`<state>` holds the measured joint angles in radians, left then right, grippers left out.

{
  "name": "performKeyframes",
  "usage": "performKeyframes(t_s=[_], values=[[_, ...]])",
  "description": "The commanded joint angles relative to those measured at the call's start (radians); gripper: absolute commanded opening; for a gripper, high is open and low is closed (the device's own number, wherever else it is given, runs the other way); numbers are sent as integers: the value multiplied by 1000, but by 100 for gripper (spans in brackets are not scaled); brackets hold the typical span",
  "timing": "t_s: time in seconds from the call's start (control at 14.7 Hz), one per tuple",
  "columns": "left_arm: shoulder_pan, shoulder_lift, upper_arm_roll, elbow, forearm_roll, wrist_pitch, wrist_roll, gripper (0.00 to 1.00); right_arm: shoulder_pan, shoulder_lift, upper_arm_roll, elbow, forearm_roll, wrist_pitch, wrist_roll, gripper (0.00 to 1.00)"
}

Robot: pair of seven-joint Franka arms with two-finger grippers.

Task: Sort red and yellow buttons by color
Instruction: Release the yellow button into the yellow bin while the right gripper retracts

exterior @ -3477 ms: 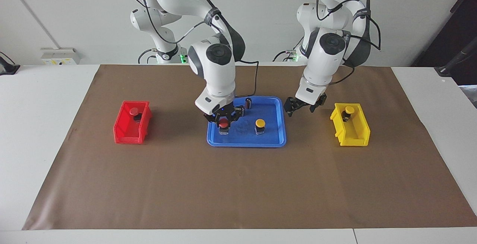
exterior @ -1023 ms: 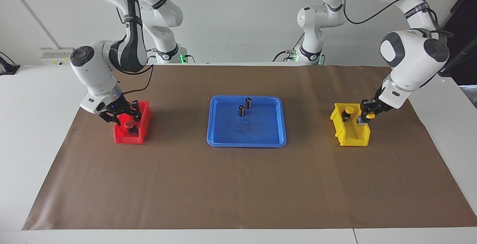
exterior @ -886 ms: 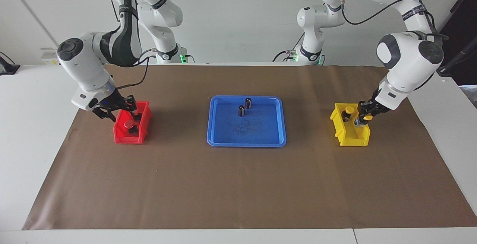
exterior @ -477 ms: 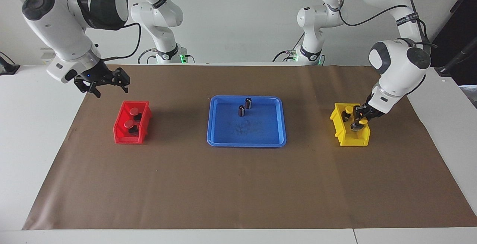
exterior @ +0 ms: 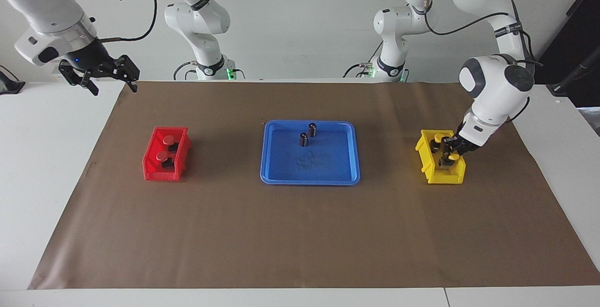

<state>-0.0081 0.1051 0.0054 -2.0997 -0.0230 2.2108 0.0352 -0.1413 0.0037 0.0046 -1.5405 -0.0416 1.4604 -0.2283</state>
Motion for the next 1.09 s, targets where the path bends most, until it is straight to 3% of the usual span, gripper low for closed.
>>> performKeyframes(t_s=[0.0,0.07,0.14,0.27,0.48,0.68,0.75,0.89,1.02], values=[[-36,16,8,-14,2,38,-32,3,-12,27,9,33,-3,-23,18,100],[-36,16,8,-16,2,38,-31,6,-9,32,11,33,-4,-23,18,100],[-36,16,8,-16,2,36,-29,18,-4,33,9,34,-9,-26,18,100],[-35,16,8,-16,2,38,-21,31,-4,35,9,65,-11,-26,18,100],[-29,16,8,-17,2,38,-17,32,49,27,-49,65,-6,-38,15,100],[-26,18,8,-42,2,68,-12,35,58,22,-57,59,-6,-45,11,100],[-26,18,8,-43,2,76,-14,39,61,16,-58,53,-7,-48,9,100],[-26,19,8,-31,2,67,-15,61,84,12,-70,52,-9,-69,20,100],[-24,22,8,1,2,27,-14,65,103,13,-94,56,-9,-57,14,100]])
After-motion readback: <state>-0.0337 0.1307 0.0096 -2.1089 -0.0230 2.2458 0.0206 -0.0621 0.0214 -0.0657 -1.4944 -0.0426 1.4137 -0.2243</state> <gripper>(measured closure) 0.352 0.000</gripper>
